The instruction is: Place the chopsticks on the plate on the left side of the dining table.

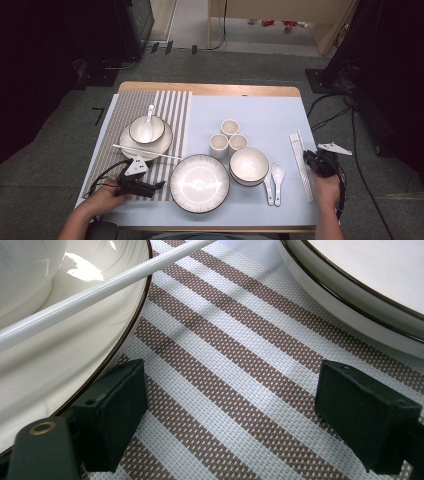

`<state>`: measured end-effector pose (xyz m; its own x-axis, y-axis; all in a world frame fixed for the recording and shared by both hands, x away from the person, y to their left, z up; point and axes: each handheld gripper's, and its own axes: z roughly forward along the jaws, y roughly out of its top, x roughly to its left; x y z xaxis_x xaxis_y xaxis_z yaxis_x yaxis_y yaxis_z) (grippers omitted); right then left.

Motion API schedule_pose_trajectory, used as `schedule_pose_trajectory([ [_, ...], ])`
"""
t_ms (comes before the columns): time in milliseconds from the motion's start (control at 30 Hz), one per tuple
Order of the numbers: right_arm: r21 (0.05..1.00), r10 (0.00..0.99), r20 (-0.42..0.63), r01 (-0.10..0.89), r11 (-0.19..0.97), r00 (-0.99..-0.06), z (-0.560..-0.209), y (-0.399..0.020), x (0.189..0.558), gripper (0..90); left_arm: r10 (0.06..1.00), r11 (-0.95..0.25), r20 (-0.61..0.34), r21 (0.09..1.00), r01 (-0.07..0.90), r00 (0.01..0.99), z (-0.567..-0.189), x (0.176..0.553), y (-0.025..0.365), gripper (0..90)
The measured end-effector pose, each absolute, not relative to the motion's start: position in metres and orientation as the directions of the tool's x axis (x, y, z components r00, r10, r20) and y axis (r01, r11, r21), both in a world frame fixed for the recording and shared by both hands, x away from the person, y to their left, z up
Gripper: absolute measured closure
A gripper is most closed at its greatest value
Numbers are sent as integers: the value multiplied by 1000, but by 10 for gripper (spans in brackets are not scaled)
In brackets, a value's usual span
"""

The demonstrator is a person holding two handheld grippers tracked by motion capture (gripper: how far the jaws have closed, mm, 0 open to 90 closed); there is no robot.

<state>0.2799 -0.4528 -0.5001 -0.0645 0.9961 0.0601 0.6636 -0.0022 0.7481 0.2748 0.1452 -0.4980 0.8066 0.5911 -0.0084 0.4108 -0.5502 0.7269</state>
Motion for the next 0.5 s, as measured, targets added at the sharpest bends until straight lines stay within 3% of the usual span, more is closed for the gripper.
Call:
schedule_pose_trajectory([
  [500,747,994,96,664,-37,-51,-501,-455,280,810,591,-551,-8,727,410,807,-498,275,145,138],
])
